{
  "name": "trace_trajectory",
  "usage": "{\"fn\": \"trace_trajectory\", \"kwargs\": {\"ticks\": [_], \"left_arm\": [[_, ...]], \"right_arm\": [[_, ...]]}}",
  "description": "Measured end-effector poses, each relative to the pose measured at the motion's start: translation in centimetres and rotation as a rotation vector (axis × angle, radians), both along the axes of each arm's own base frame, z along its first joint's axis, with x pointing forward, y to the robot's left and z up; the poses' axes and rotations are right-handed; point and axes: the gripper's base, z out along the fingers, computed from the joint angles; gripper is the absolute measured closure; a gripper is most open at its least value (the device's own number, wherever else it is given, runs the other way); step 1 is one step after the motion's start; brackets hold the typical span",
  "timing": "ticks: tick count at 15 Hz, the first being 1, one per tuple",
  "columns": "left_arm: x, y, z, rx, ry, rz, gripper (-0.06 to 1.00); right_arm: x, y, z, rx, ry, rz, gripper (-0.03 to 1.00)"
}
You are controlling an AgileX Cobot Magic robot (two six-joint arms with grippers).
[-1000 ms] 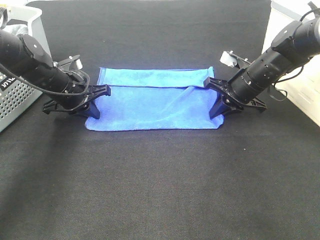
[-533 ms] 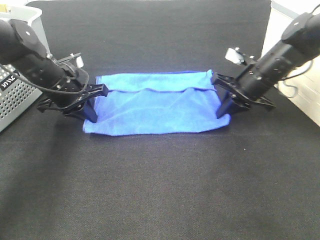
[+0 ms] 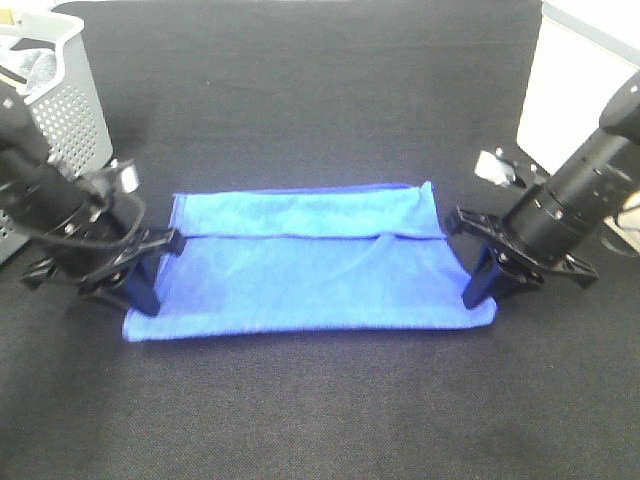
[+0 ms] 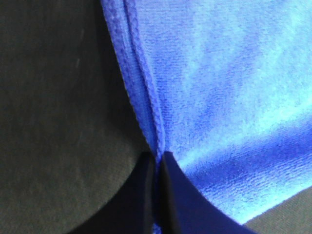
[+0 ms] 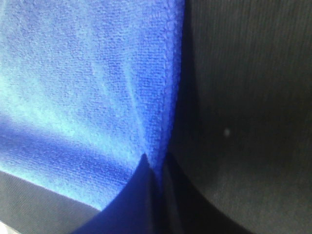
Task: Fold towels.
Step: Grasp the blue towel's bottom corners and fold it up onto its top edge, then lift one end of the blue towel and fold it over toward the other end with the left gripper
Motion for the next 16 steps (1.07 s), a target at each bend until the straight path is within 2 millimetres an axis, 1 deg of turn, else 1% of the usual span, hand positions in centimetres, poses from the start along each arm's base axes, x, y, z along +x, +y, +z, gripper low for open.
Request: {"fn": "trace_trajectory", "kwargs": {"ticks": [2,3,4,6,7,9,12,13,15,16], "left_arm": [[0.5,-0.2,0.9,-0.019,-0.040,0.024,0.94],[1.1,-0.3,1.4,-0.025,-0.061,0.034,0.94],[1.8,-0.4,2.0,-0.031,-0.093,0.057,0.94],[4.0,-0.7,3.6,-0.040,-0.187,0.079,0.94],[5.0,-0.9,4.1,-0.045,-0.220,0.088,0.94],[7.2,-0.8,4.6,-0.045,-0.261,0.113,0.94],[10.3,-0.2,4.4,-0.041,-0.316,0.141,0.94],[11.2,-0.3,4.0,-0.039,-0.333,0.144,0.94],[12.3,-0.5,2.4,-0.032,-0.334,0.150,0.94],[12.4,-0.5,1.5,-0.028,-0.320,0.151,0.94]], "right_arm": [[0.4,0.0,0.5,0.003,-0.027,-0.006,0.97],[1.0,0.1,1.0,0.006,-0.051,-0.006,0.97],[1.9,0.2,1.8,0.009,-0.087,-0.006,0.97],[4.0,0.4,3.5,0.018,-0.167,-0.010,0.97],[5.2,0.5,4.0,0.025,-0.187,-0.020,0.97],[7.6,0.8,4.3,0.032,-0.222,-0.028,0.97],[10.4,1.0,3.9,0.027,-0.253,-0.033,0.97],[11.3,1.0,3.5,0.020,-0.263,-0.030,0.97],[12.3,1.0,2.1,0.011,-0.255,-0.025,0.97],[12.6,1.0,1.2,0.009,-0.243,-0.024,0.97]]}}
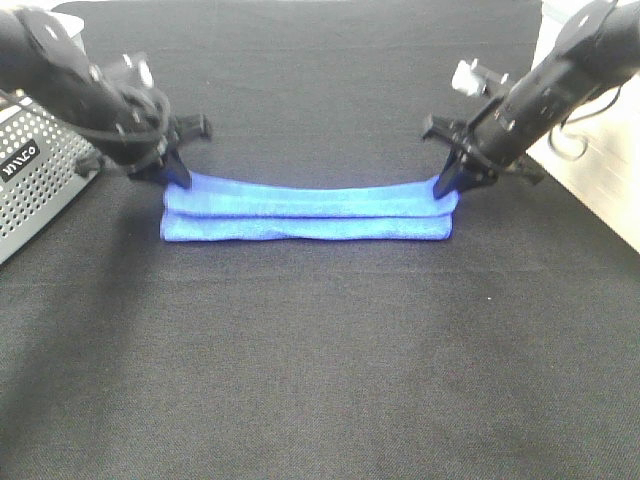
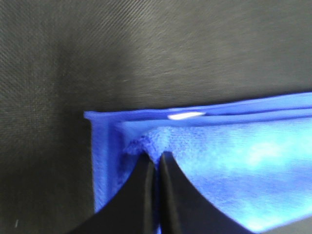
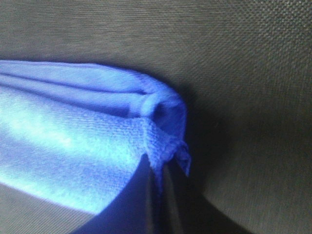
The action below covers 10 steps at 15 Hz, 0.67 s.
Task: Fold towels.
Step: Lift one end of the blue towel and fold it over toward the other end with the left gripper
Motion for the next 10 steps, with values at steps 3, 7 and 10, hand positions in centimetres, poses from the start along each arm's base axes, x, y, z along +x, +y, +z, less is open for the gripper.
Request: {"fn": "trace_trajectory", "kwargs": {"ticks": [3,7,10], "left_arm": [[-0.1,0.0,-1.8,0.006,0.050,-0.006,0.73],[0.2,-0.1,-0.8,0.008,0.028,-0.020,0.18],[0.3,0.3,0.5,0.015,0.022,0.012,0.15]], "right_arm": [[0.1,0.0,-1.3,-0.001,0.028,0.001,0.73],[-0.1,0.2,-0.5,0.015,0.058,0.026,0.20],[-0.5,0.0,1.8,-0.012,0.047,0.045,0.16]]}}
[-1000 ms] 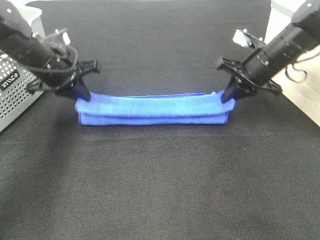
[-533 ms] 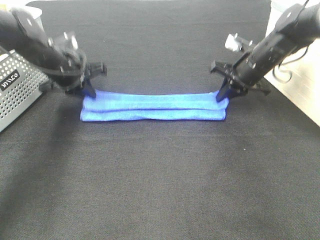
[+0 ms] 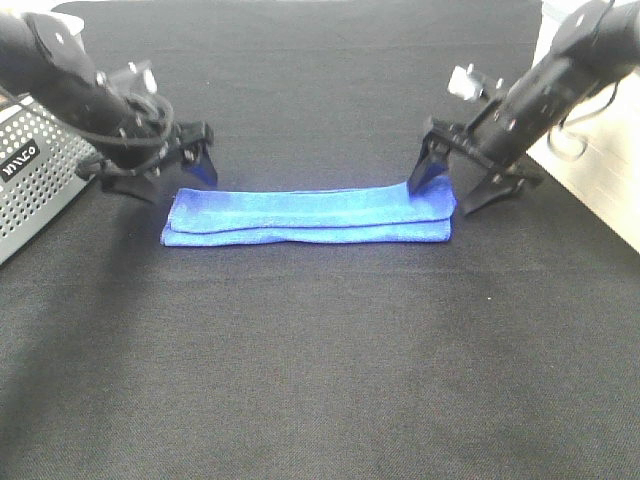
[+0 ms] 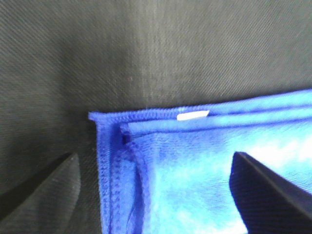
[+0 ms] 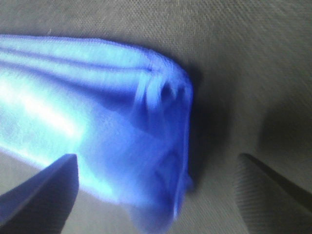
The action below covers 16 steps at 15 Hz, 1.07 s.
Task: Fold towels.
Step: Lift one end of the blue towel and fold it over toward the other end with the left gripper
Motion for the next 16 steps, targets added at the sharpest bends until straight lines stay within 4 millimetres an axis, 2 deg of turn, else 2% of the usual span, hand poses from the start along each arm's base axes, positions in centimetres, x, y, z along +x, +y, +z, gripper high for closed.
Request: {"fn": "trace_trajectory", "kwargs": {"ticks": [1,3,8,11,13,14,15,16], "left_arm": [[-0.1,0.4,-0.2,-0.004,0.034,0.026,0.15],[-0.1,0.7,-0.8,-0.005,0.059,0.036,0.15],[-0.2,-0.7,-3.2,-0.045,0.076,-0.027,0.14],[0.0,-0.9,-3.4,-0.074,0.069,-0.008,0.19],[0.2,-1.2,-3.9,-0.101,0.063,-0.004,0.36],[0.1,-1.4,-4.3,-0.109,0.070,-0.003,0.57],[0.1,-1.6,-4.5,-0.110,0.078,-0.007,0.74],[0.0,-1.6,-4.5,-0.110,0.081,-0.011,0.86]], "right_arm": [[-0.2,-0.3,0.7,-0.037,-0.004,0.009,0.16],[-0.3,-0.5,0.7,-0.062,0.007,0.009,0.16],[-0.3,-0.7,0.6,-0.082,0.010,0.009,0.16],[-0.3,-0.7,0.6,-0.083,0.009,0.009,0.16],[-0.2,-0.7,0.6,-0.083,0.006,0.008,0.16],[-0.2,-0.7,0.6,-0.084,0.002,0.006,0.16],[-0.2,-0.7,0.6,-0.084,0.001,0.006,0.16],[-0.2,-0.7,0.6,-0.084,0.001,0.006,0.16]]}}
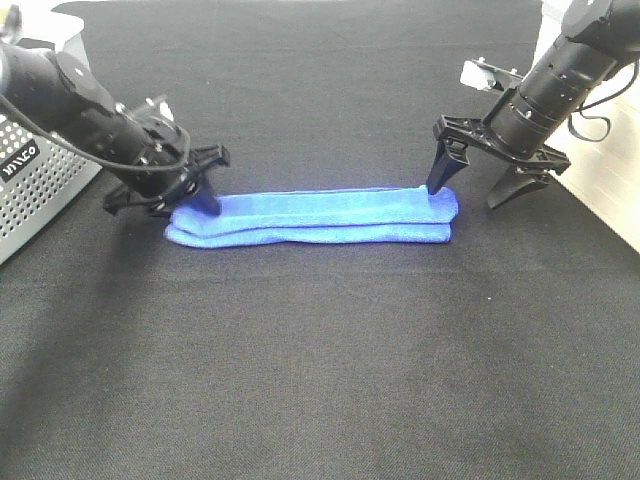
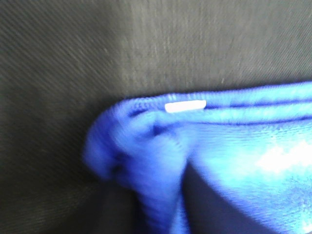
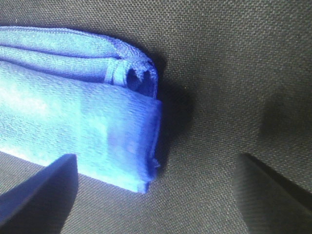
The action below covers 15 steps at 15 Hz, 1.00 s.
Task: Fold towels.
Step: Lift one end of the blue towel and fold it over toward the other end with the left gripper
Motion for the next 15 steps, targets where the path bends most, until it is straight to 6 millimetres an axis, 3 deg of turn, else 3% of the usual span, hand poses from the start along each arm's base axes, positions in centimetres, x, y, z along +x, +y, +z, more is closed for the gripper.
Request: {"fn": "trace_trajectory", "kwargs": {"ticks": [4,8,11,13,15], "left_arm": [[-0.3,0.3,1.4,0.046,-0.003,-0.041,0.87],[-1.3,2.1,8.3,0.210,-0.067,-0.058,0.87],[-2.1,2.3,11.5,0.218,-0.047,-0.043,0.87],[-2.4,0.3,12.4,0.145,-0.036,-0.051,0.87],[-2.8,-3.3,13.1,0.044,-0.052,-0.073,0.87]], "right_arm": [[0.0,0.0,0.0,0.000,0.000,0.000,0.16],[0.0,0.0,0.0,0.000,0.001,0.000,0.16],[-0.1,0.0,0.0,0.001,0.007,0.003,0.16],[-0.1,0.0,0.0,0.001,0.011,0.004,0.16],[-0.2,0.0,0.0,0.002,0.025,0.009,0.16]]}}
